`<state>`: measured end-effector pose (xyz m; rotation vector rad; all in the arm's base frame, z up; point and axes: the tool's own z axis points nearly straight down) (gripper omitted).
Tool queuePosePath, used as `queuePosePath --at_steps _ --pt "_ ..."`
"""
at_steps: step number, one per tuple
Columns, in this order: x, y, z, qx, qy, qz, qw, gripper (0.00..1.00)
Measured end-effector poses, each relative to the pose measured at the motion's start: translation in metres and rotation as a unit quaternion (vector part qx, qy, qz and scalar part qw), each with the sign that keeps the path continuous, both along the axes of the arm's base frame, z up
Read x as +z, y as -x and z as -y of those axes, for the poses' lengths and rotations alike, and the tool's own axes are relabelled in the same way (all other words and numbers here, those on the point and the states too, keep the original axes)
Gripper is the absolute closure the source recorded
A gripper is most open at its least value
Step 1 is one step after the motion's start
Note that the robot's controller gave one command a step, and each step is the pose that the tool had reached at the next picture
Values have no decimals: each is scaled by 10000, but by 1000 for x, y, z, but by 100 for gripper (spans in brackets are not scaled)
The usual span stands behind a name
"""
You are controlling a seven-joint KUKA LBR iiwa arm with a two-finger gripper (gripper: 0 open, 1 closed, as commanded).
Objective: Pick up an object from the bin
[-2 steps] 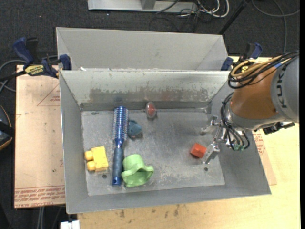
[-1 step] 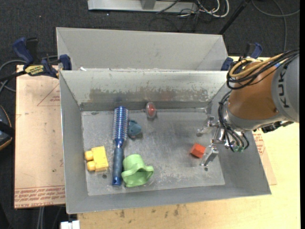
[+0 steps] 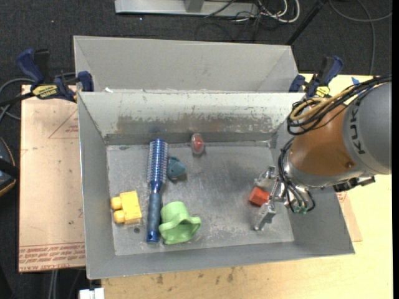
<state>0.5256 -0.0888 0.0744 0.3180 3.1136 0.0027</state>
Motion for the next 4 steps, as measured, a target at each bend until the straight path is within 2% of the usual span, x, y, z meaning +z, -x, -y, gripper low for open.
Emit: queuePosePath --at_steps 1,2,3,4 --pt "3 -2 0 8 1 -25 10000 0" --pt "5 -4 0 11 5 -5 10000 100" --pt "28 -5 -1 17 1 -33 10000 100" --pt "128 -8 -1 26 8 -3 10000 100"
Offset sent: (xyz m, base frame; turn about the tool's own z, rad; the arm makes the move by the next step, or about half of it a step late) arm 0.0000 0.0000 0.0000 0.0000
